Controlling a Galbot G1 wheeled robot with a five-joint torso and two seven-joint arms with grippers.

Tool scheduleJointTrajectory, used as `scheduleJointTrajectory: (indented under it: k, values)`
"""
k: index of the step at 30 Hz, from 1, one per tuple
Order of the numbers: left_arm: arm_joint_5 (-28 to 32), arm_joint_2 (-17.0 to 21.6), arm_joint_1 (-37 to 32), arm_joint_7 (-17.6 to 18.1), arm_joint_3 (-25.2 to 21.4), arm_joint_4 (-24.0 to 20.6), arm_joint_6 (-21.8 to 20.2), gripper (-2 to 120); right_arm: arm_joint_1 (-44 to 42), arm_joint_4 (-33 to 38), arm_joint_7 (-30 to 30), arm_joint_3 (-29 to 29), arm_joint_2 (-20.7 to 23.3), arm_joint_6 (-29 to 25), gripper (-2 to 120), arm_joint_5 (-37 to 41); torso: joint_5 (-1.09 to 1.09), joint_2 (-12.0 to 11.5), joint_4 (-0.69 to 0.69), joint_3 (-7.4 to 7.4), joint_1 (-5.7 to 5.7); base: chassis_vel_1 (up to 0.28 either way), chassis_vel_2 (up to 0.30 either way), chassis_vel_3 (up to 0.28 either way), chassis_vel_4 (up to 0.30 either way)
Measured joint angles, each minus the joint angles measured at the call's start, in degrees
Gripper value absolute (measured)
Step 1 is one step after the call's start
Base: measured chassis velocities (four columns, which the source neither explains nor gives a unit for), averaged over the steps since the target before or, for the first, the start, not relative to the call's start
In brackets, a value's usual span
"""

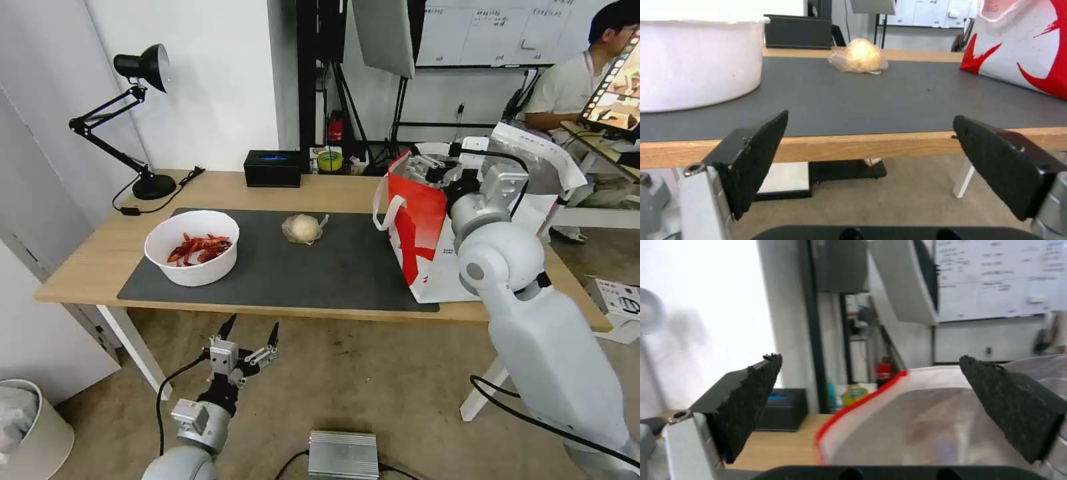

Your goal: Pick up the trash from the table and place it into the takeout bag.

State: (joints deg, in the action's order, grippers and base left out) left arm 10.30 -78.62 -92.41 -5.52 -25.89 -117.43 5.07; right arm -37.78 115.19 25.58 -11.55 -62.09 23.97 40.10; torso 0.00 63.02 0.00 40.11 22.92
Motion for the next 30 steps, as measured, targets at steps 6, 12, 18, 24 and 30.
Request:
scheduleJointTrajectory:
  k: [6,12,18,24,30]
  values:
    - [0.1,0.0,-0.2,0.0,-0.1,-0.1,0.1,100,-1.9,0.3,-4.1,1.3,-0.3,-4.5,100,-0.3,0.00,0.0,0.00,0.00,0.00,0.000,0.000,0.000,0.000]
    - [0.2,0.1,-0.1,0.0,-0.1,-0.2,0.2,100,-4.9,0.8,-7.9,2.6,-0.6,-8.1,100,-1.6,0.00,0.0,0.00,0.00,0.00,0.000,0.000,0.000,0.000]
    - [0.2,0.0,0.0,0.1,0.1,-0.1,0.2,100,-7.6,1.2,-10.9,3.1,-0.4,-10.3,100,-2.9,0.01,0.0,0.00,0.00,0.00,0.000,0.000,0.000,0.000]
    - [0.3,-0.1,0.0,0.1,0.2,0.0,0.4,100,-10.9,1.9,-11.6,3.5,-0.6,-13.2,100,-5.9,0.00,0.0,0.00,0.00,0.00,0.000,0.000,0.000,0.000]
    - [0.5,-0.1,0.0,0.1,0.2,0.0,0.6,100,-17.2,3.9,-11.4,2.9,-0.8,-17.1,100,-10.0,0.00,0.0,0.00,0.00,0.00,0.000,0.000,0.000,0.000]
